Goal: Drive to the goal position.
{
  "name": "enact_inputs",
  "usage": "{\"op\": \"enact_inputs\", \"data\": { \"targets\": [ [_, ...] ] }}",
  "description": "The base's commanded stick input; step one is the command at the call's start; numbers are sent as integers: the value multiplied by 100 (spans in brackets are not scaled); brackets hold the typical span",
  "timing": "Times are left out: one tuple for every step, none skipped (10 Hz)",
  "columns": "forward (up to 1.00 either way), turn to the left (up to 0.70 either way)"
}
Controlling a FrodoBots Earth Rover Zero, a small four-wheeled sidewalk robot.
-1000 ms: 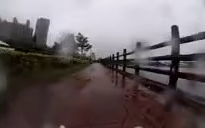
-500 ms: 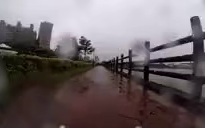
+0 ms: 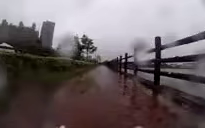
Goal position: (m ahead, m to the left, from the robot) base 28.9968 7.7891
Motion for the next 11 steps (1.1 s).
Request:
{"op": "enact_inputs", "data": {
  "targets": [
    [100, 0],
    [100, 0],
    [100, 0],
    [100, 0],
    [100, 0],
    [100, 0],
    [100, 0],
    [100, 0],
    [100, 0],
    [100, 0],
    [100, 0]
  ]
}}
